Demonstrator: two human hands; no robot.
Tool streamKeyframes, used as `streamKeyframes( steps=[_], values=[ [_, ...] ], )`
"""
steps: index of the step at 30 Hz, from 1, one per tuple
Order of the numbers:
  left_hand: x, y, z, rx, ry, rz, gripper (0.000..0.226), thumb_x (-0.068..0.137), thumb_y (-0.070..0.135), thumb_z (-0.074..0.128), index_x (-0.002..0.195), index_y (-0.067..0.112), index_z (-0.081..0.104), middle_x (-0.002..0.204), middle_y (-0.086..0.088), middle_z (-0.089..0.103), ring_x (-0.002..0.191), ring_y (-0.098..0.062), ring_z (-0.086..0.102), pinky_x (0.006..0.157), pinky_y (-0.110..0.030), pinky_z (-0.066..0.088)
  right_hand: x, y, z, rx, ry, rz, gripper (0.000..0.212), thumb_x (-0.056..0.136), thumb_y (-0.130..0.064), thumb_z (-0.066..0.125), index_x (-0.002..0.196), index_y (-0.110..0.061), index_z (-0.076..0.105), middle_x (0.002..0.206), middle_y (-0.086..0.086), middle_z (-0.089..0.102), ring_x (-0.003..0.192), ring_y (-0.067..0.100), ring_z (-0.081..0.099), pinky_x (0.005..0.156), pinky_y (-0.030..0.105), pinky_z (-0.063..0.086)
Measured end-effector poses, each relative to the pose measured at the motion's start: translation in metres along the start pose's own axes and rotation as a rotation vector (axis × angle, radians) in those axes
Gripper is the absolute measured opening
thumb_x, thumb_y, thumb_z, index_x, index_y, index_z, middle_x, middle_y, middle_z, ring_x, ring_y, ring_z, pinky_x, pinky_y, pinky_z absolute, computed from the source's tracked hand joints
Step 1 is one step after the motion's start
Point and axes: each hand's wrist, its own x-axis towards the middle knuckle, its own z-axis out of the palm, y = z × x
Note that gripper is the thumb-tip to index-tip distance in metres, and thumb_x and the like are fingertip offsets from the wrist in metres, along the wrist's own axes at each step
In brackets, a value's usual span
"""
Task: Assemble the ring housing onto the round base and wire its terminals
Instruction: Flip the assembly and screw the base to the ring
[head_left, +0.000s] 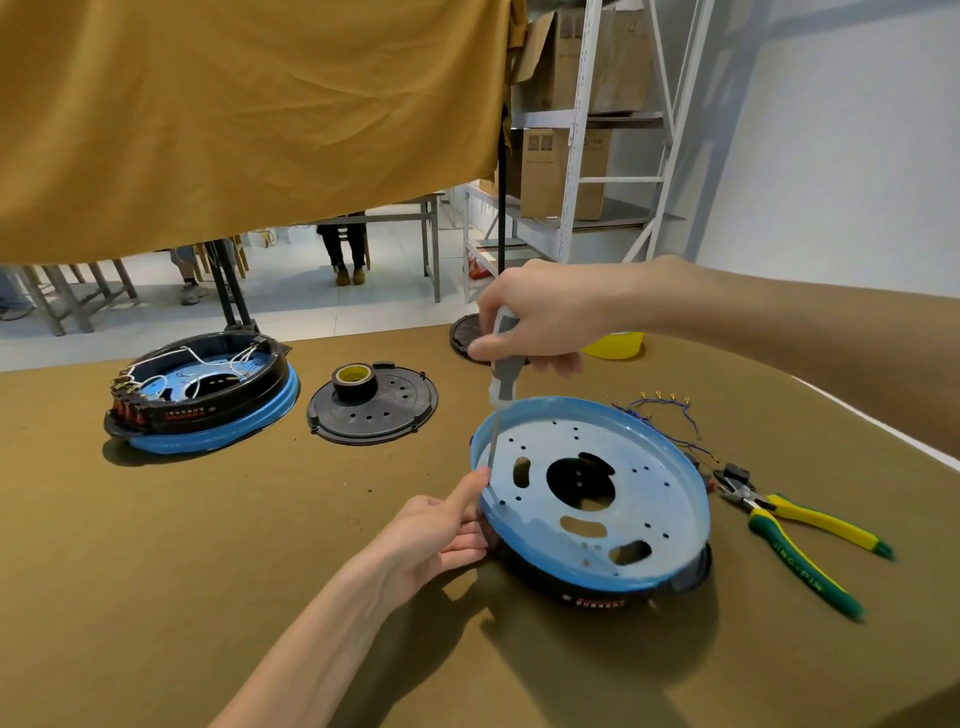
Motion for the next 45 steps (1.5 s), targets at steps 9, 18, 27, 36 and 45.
streamKeyframes(
  steps=[9, 18, 27, 36, 45],
  values=[
    [-0.001, 0.002, -0.004, 0.052, -0.055, -0.019, 0.082, 0.068, 0.070, 0.071, 0.108, -0.001, 0.072, 0.083, -0.008, 0.078, 0.074, -0.016, 0.075, 0.080, -0.034, 0.064, -0.010, 0.001, -0.014, 0.007, -0.078, -0.125, 0.013, 0.086, -0.034, 0.080, 0.091, -0.026, 0.072, 0.071, -0.005, 0.076, 0.062, 0.011, 0.073, 0.056, 0.018, 0.054],
    [0.003, 0.000, -0.006, 0.100, -0.109, -0.032, 0.090, 0.052, 0.075, 0.076, 0.102, 0.001, 0.075, 0.084, -0.009, 0.074, 0.075, -0.019, 0.069, 0.075, -0.028, 0.062, -0.014, -0.007, -0.017, -0.054, -0.120, -0.221, 0.024, 0.086, -0.018, 0.080, 0.104, -0.031, 0.071, 0.105, -0.009, 0.069, 0.094, 0.011, 0.066, 0.082, 0.032, 0.056],
    [0.002, 0.004, -0.005, 0.073, -0.067, -0.089, 0.092, 0.050, 0.071, 0.078, 0.110, 0.002, 0.069, 0.098, -0.012, 0.080, 0.093, -0.023, 0.079, 0.073, -0.030, 0.063, -0.007, -0.006, -0.007, -0.140, -0.036, 0.016, 0.054, 0.097, -0.062, 0.052, 0.087, -0.012, 0.069, 0.054, 0.001, 0.069, 0.039, 0.013, 0.059, 0.040, 0.019, 0.047],
    [0.002, -0.002, -0.006, 0.018, -0.081, -0.063, 0.093, 0.051, 0.067, 0.081, 0.115, 0.001, 0.066, 0.098, -0.012, 0.080, 0.093, -0.021, 0.079, 0.089, -0.035, 0.062, -0.016, -0.010, -0.021, -0.072, -0.159, -0.140, 0.014, 0.089, -0.018, 0.076, 0.100, -0.026, 0.073, 0.099, -0.003, 0.074, 0.089, 0.019, 0.071, 0.075, 0.038, 0.060],
    [0.002, -0.003, -0.003, 0.043, -0.039, -0.048, 0.105, 0.039, 0.074, 0.079, 0.114, 0.001, 0.066, 0.094, -0.010, 0.081, 0.088, -0.020, 0.079, 0.082, -0.032, 0.064, -0.016, -0.005, -0.020, -0.047, -0.153, 0.003, 0.026, 0.092, -0.038, 0.074, 0.109, -0.019, 0.066, 0.074, 0.005, 0.073, 0.046, 0.009, 0.062, 0.045, 0.019, 0.048]
  ],
)
